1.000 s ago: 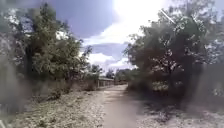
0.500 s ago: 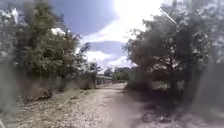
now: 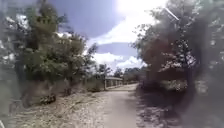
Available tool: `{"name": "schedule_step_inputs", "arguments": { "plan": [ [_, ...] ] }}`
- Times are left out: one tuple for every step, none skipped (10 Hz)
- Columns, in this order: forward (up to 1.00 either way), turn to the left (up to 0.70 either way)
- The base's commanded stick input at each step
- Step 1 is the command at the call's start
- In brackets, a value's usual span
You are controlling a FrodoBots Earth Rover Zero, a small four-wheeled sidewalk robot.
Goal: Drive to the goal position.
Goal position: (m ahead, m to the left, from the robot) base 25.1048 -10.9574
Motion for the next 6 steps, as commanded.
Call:
{"name": "schedule_step_inputs", "arguments": {
  "plan": [
    [0.70,0.35],
    [0.70,0.25],
    [0.70,0.00],
    [0.70,0.00],
    [0.70,0.00],
    [0.70,0.00]
  ]
}}
